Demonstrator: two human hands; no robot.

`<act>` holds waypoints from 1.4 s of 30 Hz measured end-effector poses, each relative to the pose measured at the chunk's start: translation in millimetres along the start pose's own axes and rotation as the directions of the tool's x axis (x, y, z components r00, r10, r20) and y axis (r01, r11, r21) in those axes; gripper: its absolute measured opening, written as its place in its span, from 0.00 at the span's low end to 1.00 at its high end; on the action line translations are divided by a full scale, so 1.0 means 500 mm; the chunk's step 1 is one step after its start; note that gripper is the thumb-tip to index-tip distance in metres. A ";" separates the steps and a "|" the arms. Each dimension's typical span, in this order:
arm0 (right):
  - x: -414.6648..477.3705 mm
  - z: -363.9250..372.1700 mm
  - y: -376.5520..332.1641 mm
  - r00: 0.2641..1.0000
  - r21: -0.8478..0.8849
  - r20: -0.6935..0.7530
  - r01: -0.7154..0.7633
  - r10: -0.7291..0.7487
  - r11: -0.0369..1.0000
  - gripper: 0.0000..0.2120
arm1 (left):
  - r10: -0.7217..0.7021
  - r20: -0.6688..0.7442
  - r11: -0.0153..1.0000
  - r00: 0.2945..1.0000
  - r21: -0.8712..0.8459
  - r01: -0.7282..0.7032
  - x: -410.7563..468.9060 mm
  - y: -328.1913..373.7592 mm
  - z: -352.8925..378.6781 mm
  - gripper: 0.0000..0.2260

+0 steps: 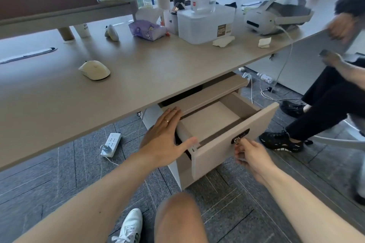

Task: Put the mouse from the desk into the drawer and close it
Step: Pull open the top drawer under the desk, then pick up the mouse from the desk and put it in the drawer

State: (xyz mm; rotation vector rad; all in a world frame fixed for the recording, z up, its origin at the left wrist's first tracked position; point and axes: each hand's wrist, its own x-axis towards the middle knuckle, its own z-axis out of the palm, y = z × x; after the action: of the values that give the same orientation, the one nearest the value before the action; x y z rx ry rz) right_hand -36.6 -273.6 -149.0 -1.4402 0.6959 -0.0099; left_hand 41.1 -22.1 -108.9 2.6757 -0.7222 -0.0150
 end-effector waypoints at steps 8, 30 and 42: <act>-0.060 -0.064 0.037 0.998 0.008 -0.070 0.005 -0.005 1.000 0.09 | -0.059 -0.049 0.998 0.997 0.030 0.060 0.004 0.023 0.007 0.43; -0.076 -0.103 0.063 0.995 -0.003 -0.100 -0.032 0.032 0.999 0.10 | -0.120 -0.040 0.988 0.992 0.094 0.123 0.004 0.055 0.014 0.49; -0.136 -0.129 -0.054 0.933 -0.692 -0.101 0.184 -0.346 0.698 0.23 | 0.191 -0.030 0.979 0.981 0.082 -0.188 -0.007 0.113 -0.166 0.33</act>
State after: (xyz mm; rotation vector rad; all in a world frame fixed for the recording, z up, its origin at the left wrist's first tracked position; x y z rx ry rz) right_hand -109.1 -307.9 -93.6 -2.2761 0.6970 -0.1672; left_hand 19.4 -36.8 -11.7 2.6613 -0.9816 0.1163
